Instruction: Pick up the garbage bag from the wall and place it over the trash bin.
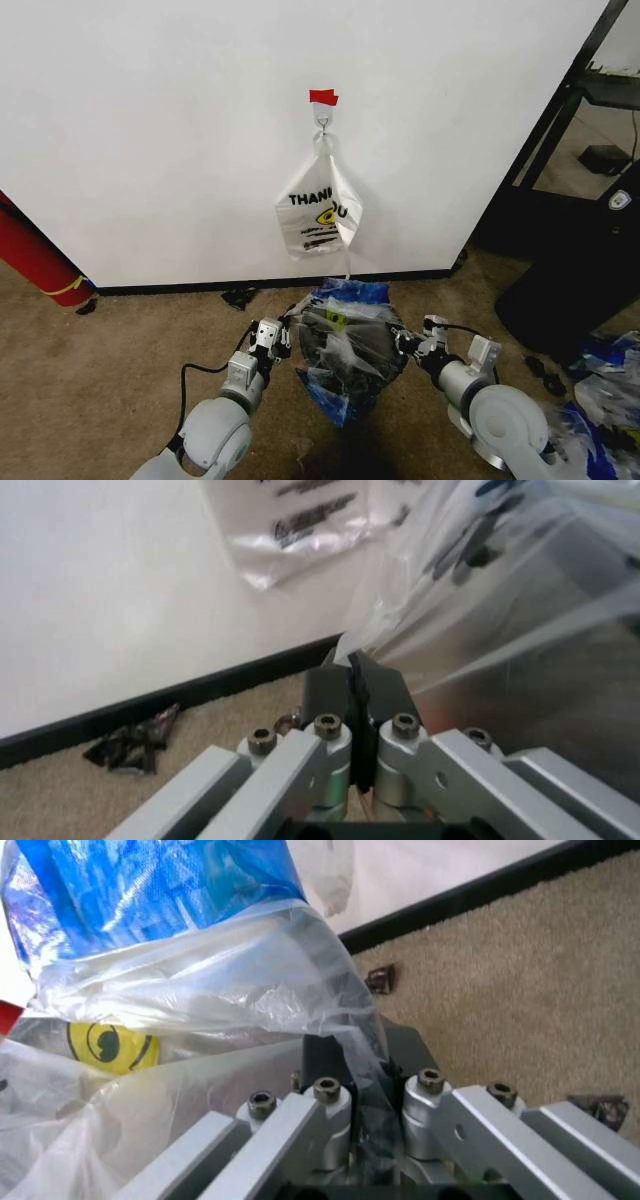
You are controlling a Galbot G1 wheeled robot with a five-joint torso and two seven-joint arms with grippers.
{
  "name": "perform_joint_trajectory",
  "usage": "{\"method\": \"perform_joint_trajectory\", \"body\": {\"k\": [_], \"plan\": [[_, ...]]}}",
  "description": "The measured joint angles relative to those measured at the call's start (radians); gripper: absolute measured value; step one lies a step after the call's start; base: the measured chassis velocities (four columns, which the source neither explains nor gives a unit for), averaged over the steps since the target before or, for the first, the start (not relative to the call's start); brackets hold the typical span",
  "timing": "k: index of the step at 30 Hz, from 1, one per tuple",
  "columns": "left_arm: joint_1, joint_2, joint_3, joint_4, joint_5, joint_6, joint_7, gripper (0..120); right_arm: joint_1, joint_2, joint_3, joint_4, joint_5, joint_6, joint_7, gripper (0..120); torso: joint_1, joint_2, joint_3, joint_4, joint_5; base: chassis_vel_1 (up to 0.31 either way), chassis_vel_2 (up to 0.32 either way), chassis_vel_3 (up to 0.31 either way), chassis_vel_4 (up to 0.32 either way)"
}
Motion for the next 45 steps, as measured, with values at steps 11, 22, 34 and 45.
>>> {"method": "perform_joint_trajectory", "body": {"k": [11, 22, 34, 45], "plan": [[0.053, 0.071, -0.104, 0.006, 0.047, -0.192, 0.2, 39, 0.061, 0.002, 0.002, -0.128, -0.074, 0.096, -0.079, 1, 0.0, 0.0, 0.0, 0.0001, 0.0001, 0.0, 0.0, 0.0, 0.0], [-0.007, 0.043, -0.141, 0.063, 0.232, -0.497, 0.411, 77, 0.033, -0.01, -0.027, -0.139, -0.335, 0.209, -0.261, 1, 0.0, 0.0, 0.0, 0.0, 0.0001, 0.0, 0.0, 0.0, 0.0], [-0.065, 0.028, -0.115, 0.121, 0.484, -0.533, 0.388, 100, 0.006, -0.02, -0.058, -0.098, -0.607, 0.344, -0.393, 1, 0.0, 0.0, 0.0, 0.0002, 0.0001, 0.0, 0.0, 0.0, 0.0], [-0.059, 0.024, -0.105, 0.122, 0.48, -0.509, 0.361, 62, 0.016, -0.01, -0.073, -0.106, -0.614, 0.343, -0.405, 1, 0.0, 0.0, 0.0, 0.0, 0.0001, 0.0, 0.0, 0.0, 0.0]]}}
